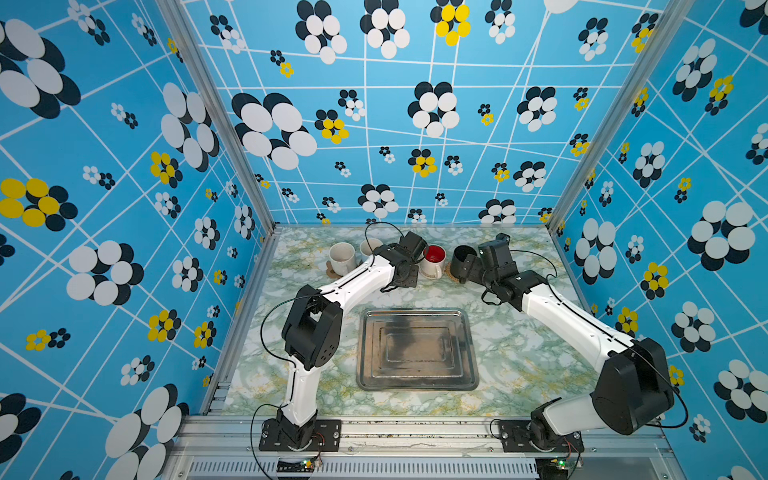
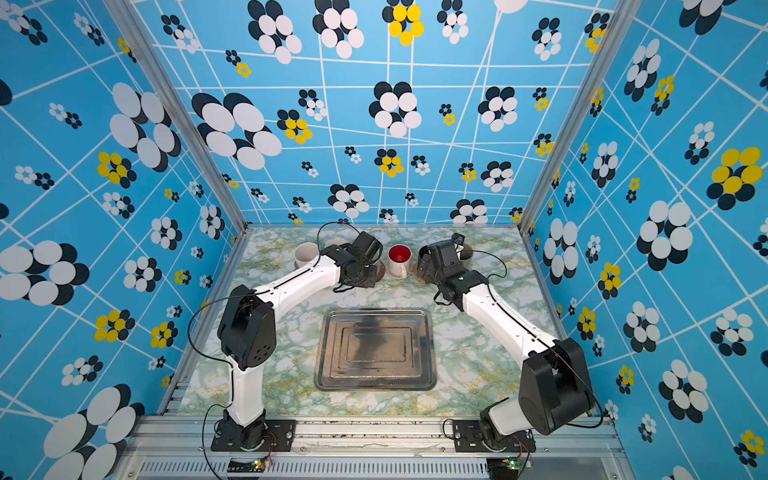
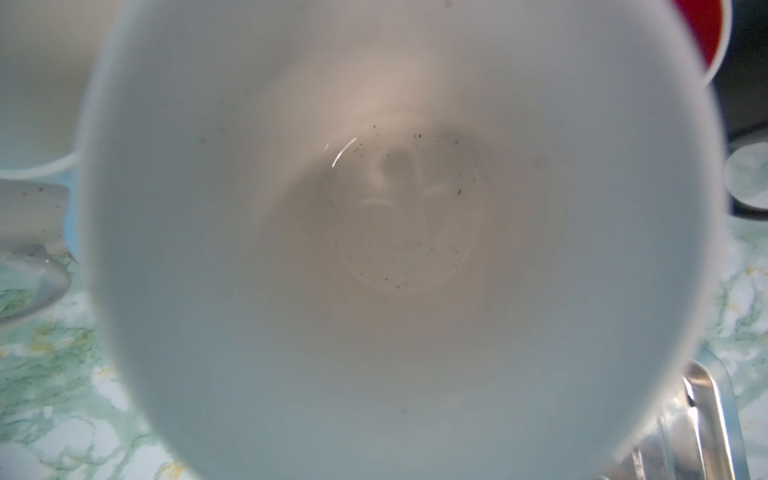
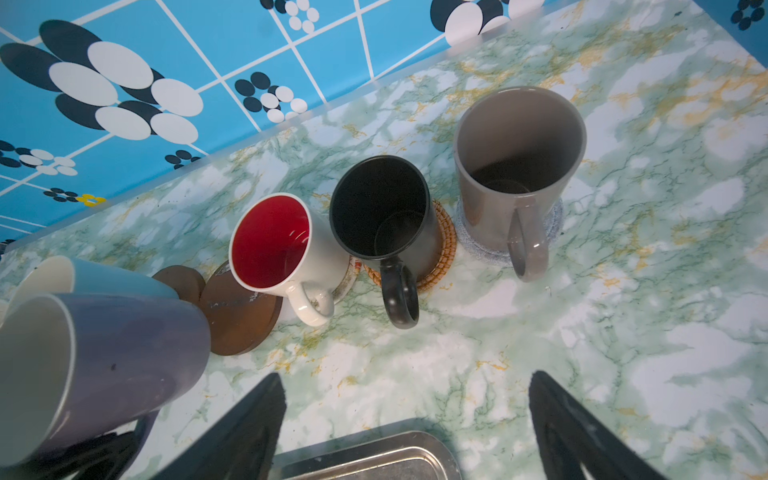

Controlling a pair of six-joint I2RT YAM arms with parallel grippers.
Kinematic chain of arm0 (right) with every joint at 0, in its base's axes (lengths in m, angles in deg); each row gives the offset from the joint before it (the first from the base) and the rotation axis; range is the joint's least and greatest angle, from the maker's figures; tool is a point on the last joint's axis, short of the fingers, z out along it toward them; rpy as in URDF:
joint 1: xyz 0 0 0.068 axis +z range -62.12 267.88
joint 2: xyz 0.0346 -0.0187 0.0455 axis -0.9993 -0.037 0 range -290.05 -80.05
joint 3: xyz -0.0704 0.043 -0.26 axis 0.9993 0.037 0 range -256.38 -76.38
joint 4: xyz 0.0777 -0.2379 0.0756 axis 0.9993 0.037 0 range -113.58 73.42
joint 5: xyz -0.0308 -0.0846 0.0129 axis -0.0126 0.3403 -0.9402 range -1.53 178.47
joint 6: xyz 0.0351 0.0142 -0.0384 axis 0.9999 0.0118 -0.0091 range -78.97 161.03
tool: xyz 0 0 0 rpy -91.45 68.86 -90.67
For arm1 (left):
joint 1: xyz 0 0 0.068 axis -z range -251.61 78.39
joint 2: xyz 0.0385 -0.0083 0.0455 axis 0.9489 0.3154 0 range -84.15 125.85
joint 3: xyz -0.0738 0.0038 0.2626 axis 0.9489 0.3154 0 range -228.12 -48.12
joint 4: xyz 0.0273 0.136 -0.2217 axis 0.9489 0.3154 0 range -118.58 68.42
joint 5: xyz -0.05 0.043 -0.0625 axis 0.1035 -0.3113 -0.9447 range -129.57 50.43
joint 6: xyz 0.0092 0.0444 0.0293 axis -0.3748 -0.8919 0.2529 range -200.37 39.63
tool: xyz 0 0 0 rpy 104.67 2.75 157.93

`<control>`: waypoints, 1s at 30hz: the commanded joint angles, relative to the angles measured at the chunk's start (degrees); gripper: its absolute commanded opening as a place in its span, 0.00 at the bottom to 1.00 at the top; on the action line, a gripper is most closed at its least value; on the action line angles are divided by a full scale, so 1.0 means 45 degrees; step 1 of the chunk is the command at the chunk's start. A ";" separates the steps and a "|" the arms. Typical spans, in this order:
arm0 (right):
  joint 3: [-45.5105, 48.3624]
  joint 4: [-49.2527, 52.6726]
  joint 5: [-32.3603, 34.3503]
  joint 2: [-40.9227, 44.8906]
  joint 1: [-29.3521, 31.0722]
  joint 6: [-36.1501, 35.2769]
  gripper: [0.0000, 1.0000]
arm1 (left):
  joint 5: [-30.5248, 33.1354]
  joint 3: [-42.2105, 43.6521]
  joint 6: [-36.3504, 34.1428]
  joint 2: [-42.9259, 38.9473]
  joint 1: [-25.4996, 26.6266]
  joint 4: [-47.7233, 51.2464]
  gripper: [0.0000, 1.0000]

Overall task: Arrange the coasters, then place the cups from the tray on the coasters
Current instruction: 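Lower the lavender mug onto the empty wooden coaster beside the red-lined mug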

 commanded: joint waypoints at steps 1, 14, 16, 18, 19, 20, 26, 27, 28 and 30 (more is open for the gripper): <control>-0.0340 0.0294 -0.0146 -0.0260 -0.0081 -0.0112 0.94 | -0.0030 -0.0839 -0.0335 0.0237 -0.0210 -0.0124 0.00; -0.0386 0.0308 -0.0287 -0.0360 -0.0140 -0.0210 0.94 | -0.0570 -0.2059 -0.0650 0.1423 -0.0649 0.0189 0.00; -0.0399 0.0323 -0.0304 -0.0397 -0.0145 -0.0210 0.94 | -0.0608 -0.2257 -0.0673 0.1594 -0.0680 0.0306 0.00; -0.0436 0.0324 -0.0336 -0.0418 -0.0160 -0.0210 0.94 | -0.0610 -0.2376 -0.0686 0.1717 -0.0719 0.0337 0.00; -0.0443 0.0323 -0.0345 -0.0438 -0.0160 -0.0210 0.94 | -0.0627 -0.2413 -0.0697 0.1768 -0.0740 0.0338 0.00; -0.0469 0.0328 -0.0345 -0.0457 -0.0155 -0.0227 0.94 | -0.0629 -0.2459 -0.0706 0.1812 -0.0760 0.0365 0.00; -0.0571 0.0378 -0.0432 -0.0614 -0.0179 -0.0268 0.94 | -0.0697 -0.2826 -0.0773 0.2166 -0.0869 0.0463 0.00; -0.0553 0.0391 -0.0443 -0.0633 -0.0189 -0.0283 0.94 | -0.0707 -0.2908 -0.0783 0.2244 -0.0893 0.0502 0.00; -0.0600 0.0403 -0.0443 -0.0653 -0.0184 -0.0288 0.94 | -0.0707 -0.2986 -0.0796 0.2320 -0.0897 0.0560 0.00; -0.0592 0.0416 -0.0424 -0.0661 -0.0208 -0.0308 0.93 | -0.0707 -0.3094 -0.0830 0.2432 -0.0917 0.0595 0.00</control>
